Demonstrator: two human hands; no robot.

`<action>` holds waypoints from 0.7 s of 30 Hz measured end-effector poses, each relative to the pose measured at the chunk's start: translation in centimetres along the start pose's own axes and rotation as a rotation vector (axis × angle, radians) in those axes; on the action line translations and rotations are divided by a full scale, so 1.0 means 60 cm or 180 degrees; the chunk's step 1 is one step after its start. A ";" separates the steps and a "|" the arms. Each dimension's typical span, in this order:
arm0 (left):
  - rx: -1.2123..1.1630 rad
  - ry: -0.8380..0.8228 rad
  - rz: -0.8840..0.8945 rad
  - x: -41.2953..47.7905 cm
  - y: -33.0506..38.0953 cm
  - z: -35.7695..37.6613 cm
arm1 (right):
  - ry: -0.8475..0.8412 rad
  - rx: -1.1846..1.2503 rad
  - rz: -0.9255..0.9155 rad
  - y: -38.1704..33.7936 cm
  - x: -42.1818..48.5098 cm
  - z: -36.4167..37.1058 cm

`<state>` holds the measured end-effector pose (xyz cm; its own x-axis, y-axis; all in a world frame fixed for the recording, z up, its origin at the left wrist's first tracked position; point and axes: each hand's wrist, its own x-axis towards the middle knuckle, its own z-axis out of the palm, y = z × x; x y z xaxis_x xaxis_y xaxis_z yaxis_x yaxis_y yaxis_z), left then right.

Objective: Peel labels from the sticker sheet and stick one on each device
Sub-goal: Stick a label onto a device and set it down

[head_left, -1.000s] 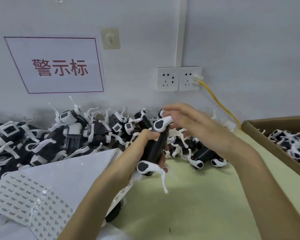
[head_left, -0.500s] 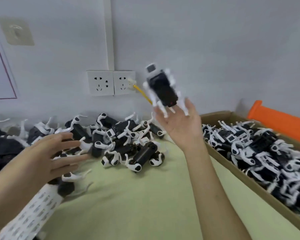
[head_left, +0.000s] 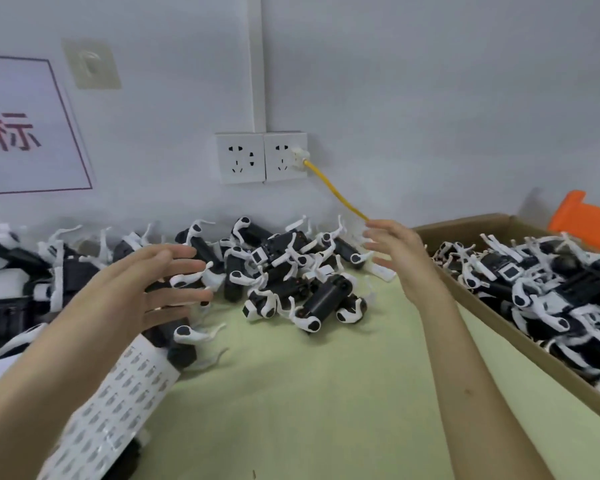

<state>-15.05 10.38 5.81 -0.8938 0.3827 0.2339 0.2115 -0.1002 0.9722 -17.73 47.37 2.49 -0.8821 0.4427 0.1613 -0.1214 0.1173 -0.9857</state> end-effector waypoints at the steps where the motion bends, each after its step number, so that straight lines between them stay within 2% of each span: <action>1: 0.0197 0.0094 -0.0096 0.000 0.003 -0.027 | -0.0204 -0.0559 0.0005 0.011 -0.001 0.011; 4: 0.0436 0.0232 -0.0143 -0.007 0.018 -0.014 | -0.1158 -0.1452 0.0123 0.034 -0.010 0.036; 9: 0.0596 0.0404 -0.0166 -0.013 0.018 -0.011 | -0.1496 -0.1858 -0.0160 0.031 -0.010 0.045; 12: 0.0773 0.0370 -0.0302 -0.015 0.018 -0.001 | -0.1941 -0.2356 0.0023 0.018 -0.013 0.039; 15: 0.0838 0.0305 -0.0305 -0.018 0.021 0.006 | -0.1735 -0.2526 -0.0076 0.007 -0.018 0.045; 21: 0.0989 0.0284 -0.0324 -0.023 0.023 0.017 | -0.1069 -0.2396 -0.0894 -0.042 -0.037 0.058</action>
<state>-13.12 10.62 6.83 -0.9447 0.2930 0.1471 0.2175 0.2245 0.9499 -17.04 43.01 4.46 -0.9666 0.0373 0.2535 -0.1261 0.7919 -0.5975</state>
